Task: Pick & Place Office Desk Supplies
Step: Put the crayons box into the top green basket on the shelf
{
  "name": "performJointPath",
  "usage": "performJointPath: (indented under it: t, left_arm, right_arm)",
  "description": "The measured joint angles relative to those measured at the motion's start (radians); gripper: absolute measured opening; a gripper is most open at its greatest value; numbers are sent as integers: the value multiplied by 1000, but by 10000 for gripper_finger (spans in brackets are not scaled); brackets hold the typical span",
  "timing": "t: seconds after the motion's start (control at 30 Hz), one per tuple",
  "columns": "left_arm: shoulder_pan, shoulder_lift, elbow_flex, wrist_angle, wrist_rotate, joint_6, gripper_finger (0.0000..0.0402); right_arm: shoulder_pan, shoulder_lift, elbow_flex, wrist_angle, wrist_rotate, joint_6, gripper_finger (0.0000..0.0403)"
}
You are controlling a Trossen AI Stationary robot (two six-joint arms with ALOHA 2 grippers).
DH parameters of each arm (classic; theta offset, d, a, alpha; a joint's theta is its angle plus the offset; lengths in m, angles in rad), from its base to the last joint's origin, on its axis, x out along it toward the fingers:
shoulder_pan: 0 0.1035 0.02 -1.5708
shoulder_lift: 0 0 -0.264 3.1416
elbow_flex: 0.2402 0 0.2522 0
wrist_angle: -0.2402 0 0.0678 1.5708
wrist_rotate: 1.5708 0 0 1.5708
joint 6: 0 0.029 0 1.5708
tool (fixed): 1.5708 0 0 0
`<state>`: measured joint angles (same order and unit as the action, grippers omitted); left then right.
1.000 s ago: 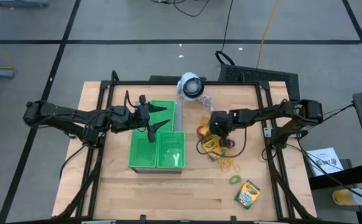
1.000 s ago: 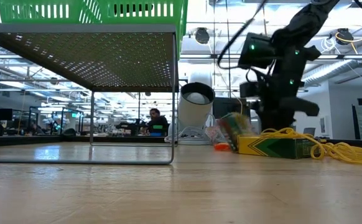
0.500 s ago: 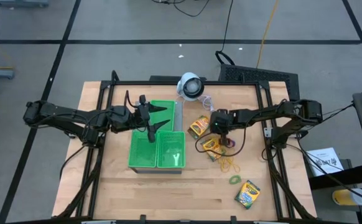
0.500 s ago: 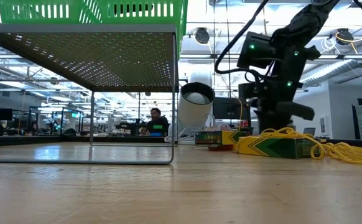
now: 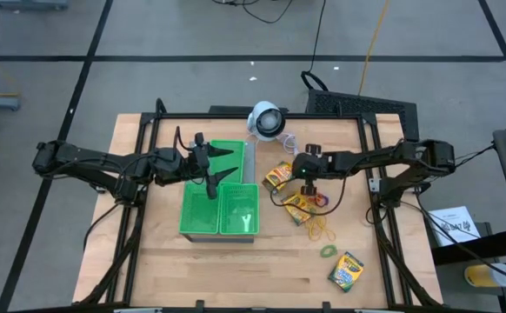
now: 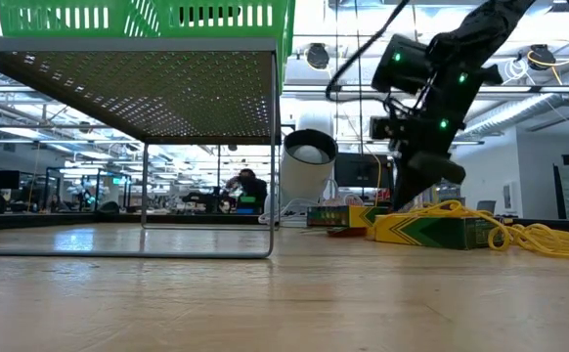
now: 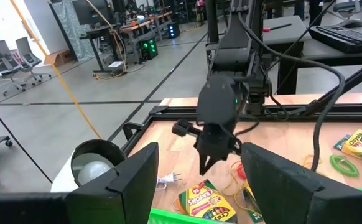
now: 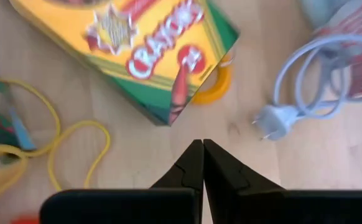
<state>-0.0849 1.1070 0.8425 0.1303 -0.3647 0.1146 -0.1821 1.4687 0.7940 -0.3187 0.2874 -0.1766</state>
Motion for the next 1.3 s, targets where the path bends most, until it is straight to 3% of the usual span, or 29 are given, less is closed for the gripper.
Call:
performJointPath:
  t: [0.17, 0.37, 0.57, 0.8, 0.97, 1.1, 1.3]
  left_arm:
    - [0, 0, 0, -1, 0, -5, 241]
    - [0, 0, 0, -1, 0, -10, 241]
    - [0, 0, 0, -1, 0, -14, 241]
    - [0, 0, 0, -1, 0, -16, 241]
    - [0, 0, 0, -1, 0, -16, 241]
    - [0, 0, 0, -2, 0, -16, 241]
    - [0, 0, 0, -3, 0, -19, 241]
  right_arm:
    - [0, -88, -8, 5, -5, 25, 0]
    - [-65, -179, -85, 86, -61, 234, 15]
    - [-173, -202, -193, 261, -399, 462, 102]
    - [-304, -202, -286, 412, -593, 667, 247]
    - [-349, -184, -326, 491, -725, 778, 326]
    - [-345, -151, -347, 537, -733, 819, 351]
    - [-333, -63, -363, 649, -709, 877, 346]
